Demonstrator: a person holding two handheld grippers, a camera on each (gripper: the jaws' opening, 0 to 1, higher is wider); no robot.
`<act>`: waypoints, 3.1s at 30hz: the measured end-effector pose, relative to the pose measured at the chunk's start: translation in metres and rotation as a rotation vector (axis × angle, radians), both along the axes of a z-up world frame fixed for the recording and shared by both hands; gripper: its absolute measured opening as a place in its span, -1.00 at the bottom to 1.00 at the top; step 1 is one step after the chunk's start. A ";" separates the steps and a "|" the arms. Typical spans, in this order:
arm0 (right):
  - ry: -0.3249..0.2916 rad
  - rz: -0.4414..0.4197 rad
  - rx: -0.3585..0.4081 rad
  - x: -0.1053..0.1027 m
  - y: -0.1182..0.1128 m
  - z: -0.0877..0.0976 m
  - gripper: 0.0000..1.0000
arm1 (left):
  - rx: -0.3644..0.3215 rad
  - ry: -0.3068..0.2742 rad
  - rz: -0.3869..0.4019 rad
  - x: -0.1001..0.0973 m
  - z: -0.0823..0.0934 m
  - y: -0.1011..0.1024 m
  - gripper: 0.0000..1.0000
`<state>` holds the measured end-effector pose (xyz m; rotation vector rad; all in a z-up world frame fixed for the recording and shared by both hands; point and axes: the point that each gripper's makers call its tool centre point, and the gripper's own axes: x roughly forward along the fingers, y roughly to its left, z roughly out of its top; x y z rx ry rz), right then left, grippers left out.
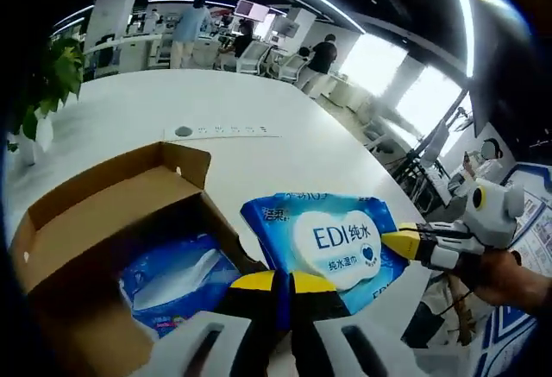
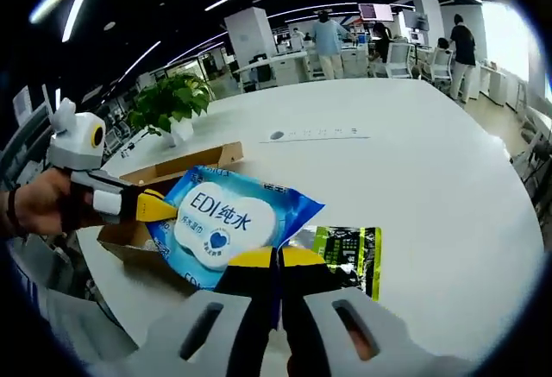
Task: Operate the shoe box by opening the lid, removing the specified soft item, and placing it in the target area until the item is outside and the box remains undamaged.
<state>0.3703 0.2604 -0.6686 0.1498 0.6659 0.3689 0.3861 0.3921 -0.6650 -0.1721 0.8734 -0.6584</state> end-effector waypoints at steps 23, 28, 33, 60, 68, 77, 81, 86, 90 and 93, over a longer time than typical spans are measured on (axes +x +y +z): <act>0.051 -0.073 -0.011 -0.014 -0.069 -0.025 -1.00 | 0.017 0.044 -0.100 -0.013 -0.024 -0.073 -0.92; 0.058 -0.052 -0.016 -0.007 -0.071 -0.029 -1.00 | 0.024 0.055 -0.068 -0.012 -0.031 -0.073 -0.92; 0.059 -0.012 -0.025 0.003 -0.072 -0.033 -1.00 | 0.021 0.076 -0.037 -0.012 -0.039 -0.072 -0.92; 0.112 0.054 -0.049 0.040 -0.073 -0.068 -1.00 | 0.087 0.130 0.000 0.014 -0.072 -0.075 -0.90; 0.128 0.067 -0.042 0.047 -0.070 -0.076 -1.00 | 0.191 0.129 -0.023 0.014 -0.081 -0.072 -0.89; 0.151 0.065 -0.046 0.048 -0.073 -0.088 -1.00 | 0.248 0.131 -0.036 0.015 -0.087 -0.071 -0.89; 0.158 0.069 -0.056 0.047 -0.073 -0.089 -1.00 | 0.251 0.139 -0.034 0.014 -0.087 -0.071 -0.86; 0.163 0.084 -0.086 0.045 -0.074 -0.090 -0.96 | 0.250 0.132 -0.029 0.013 -0.084 -0.072 -0.73; 0.165 0.114 -0.123 0.041 -0.076 -0.090 -0.93 | 0.244 0.107 -0.020 0.015 -0.077 -0.068 -0.64; 0.165 0.116 -0.138 0.039 -0.078 -0.089 -0.90 | 0.220 0.105 -0.016 0.015 -0.073 -0.066 -0.63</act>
